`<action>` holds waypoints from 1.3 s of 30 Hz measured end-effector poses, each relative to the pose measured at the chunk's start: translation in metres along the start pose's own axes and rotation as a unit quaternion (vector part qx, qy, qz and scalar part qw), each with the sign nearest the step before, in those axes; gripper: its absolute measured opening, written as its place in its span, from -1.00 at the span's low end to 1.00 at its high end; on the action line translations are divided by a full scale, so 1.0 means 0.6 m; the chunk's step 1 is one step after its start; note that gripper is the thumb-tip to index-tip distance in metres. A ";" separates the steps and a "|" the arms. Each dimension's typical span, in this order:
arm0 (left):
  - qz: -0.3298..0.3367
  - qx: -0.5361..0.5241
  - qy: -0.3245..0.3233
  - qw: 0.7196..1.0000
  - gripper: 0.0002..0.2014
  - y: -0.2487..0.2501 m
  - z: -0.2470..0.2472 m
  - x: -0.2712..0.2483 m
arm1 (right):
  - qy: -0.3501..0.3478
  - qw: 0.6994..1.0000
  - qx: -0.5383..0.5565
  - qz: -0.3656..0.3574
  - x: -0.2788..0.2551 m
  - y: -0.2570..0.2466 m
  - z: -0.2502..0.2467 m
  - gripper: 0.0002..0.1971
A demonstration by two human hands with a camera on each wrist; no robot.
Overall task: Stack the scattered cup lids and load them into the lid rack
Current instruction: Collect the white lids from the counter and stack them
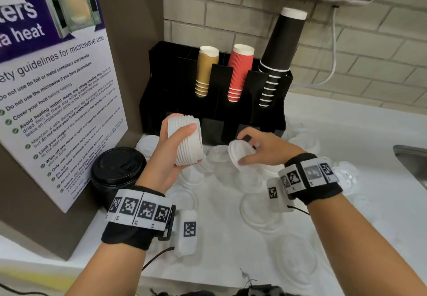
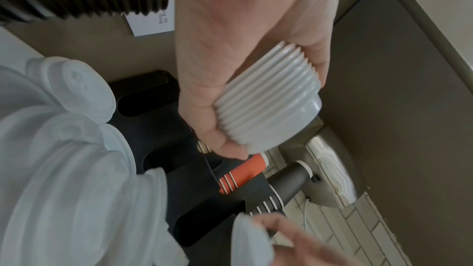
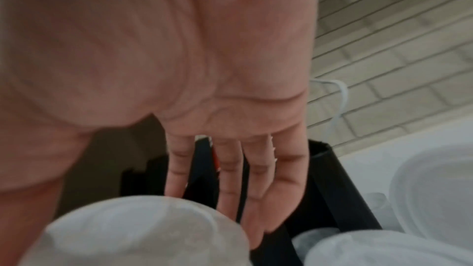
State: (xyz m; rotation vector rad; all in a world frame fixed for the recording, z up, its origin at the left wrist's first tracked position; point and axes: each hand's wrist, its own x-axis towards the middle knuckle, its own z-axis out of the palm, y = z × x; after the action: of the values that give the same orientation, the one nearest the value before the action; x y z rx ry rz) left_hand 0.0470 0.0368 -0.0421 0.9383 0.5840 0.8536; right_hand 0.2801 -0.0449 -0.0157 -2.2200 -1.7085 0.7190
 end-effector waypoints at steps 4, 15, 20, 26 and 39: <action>-0.025 -0.002 -0.023 0.999 -0.58 -0.011 0.015 -0.001 | 0.079 0.976 0.202 -0.037 -0.030 -0.019 0.003 -0.54; -0.059 0.036 -0.082 0.994 -0.56 -0.030 0.053 -0.006 | 0.127 0.895 0.403 -0.140 -0.088 -0.052 0.062 -0.50; -0.070 0.055 -0.103 0.991 -0.53 -0.030 0.062 -0.010 | 0.136 0.895 0.389 -0.171 -0.089 -0.050 0.063 -0.47; -0.058 0.052 -0.099 0.992 -0.56 -0.032 0.063 -0.011 | 0.144 0.896 0.380 -0.179 -0.090 -0.055 0.066 -0.48; -0.038 0.025 -0.080 0.996 -0.43 -0.038 0.068 -0.012 | 0.156 0.890 0.379 -0.199 -0.086 -0.067 0.067 -0.47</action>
State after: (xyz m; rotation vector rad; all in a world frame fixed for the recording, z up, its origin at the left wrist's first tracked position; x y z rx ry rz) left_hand 0.0822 0.0052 -0.0415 1.0144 0.5013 0.6913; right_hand 0.2160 -0.0868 -0.0190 -1.3147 -1.3312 0.7082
